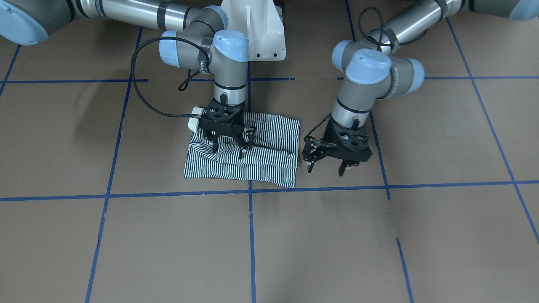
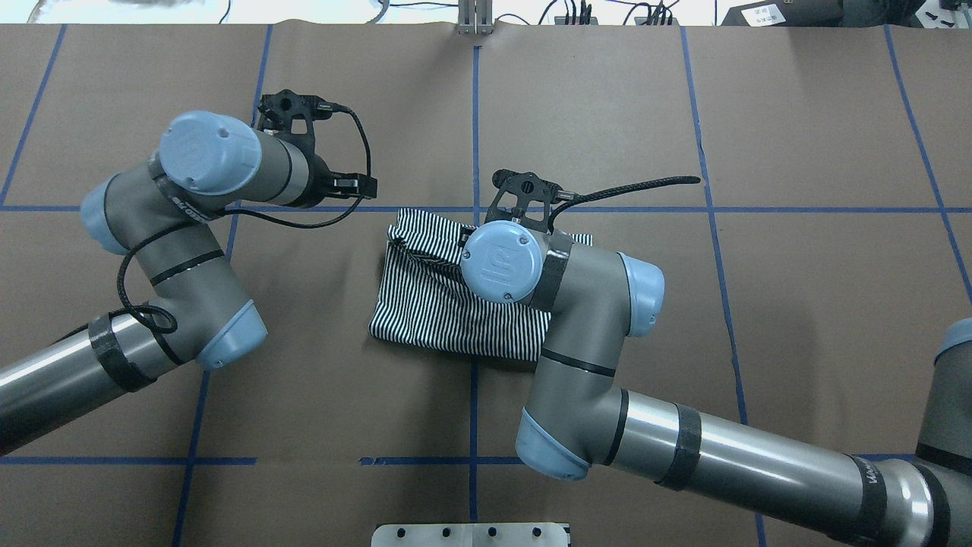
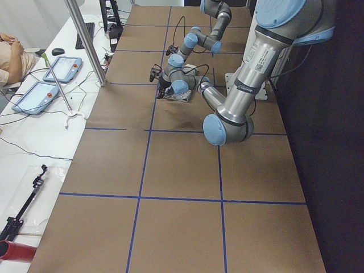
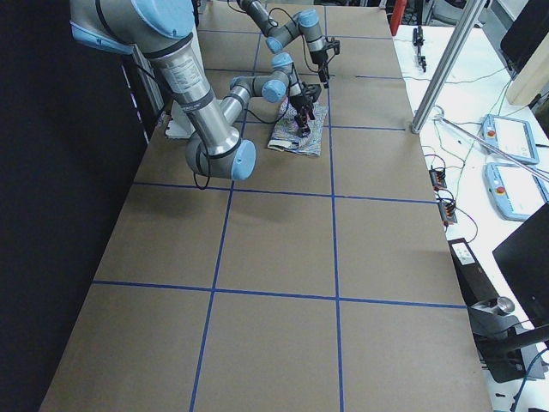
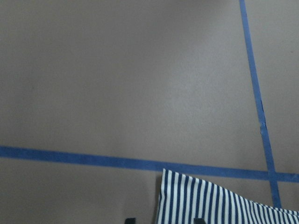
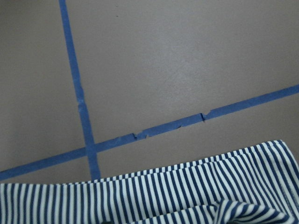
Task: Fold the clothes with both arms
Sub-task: 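Release the shirt and draw the left gripper back while the right gripper presses, then lift the right gripper off the folded shirt and move it away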
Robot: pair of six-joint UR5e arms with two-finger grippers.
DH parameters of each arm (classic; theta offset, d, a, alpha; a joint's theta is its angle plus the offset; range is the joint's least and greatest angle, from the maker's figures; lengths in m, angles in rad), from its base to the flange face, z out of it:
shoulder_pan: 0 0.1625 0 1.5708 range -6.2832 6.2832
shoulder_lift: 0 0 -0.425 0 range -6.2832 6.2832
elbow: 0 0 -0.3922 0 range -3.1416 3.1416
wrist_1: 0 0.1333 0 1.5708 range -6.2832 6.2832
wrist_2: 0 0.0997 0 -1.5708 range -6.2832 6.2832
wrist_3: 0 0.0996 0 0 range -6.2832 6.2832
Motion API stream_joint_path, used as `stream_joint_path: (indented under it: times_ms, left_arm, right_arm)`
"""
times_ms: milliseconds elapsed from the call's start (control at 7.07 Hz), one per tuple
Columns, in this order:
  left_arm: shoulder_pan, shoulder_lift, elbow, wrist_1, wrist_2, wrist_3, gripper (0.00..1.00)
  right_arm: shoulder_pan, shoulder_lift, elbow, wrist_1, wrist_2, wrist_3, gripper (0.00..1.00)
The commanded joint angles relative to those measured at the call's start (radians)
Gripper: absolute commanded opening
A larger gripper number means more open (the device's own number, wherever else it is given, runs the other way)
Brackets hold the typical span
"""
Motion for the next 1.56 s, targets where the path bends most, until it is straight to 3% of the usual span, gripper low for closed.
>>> stream_joint_path:
  times_ms: [0, 849, 1415]
  left_arm:
    - [-0.020, 0.008, -0.001, 0.000, -0.018, 0.037, 1.00]
    - [-0.017, 0.013, 0.001, 0.000, -0.018, 0.024, 1.00]
    - [-0.014, 0.005, -0.002, -0.002, -0.020, -0.006, 1.00]
  right_arm:
    - [-0.039, -0.001, 0.022, -0.001, 0.007, -0.066, 1.00]
    - [-0.059, -0.032, -0.016, -0.002, -0.044, -0.300, 1.00]
    - [0.099, 0.011, -0.195, 0.030, -0.025, -0.394, 1.00]
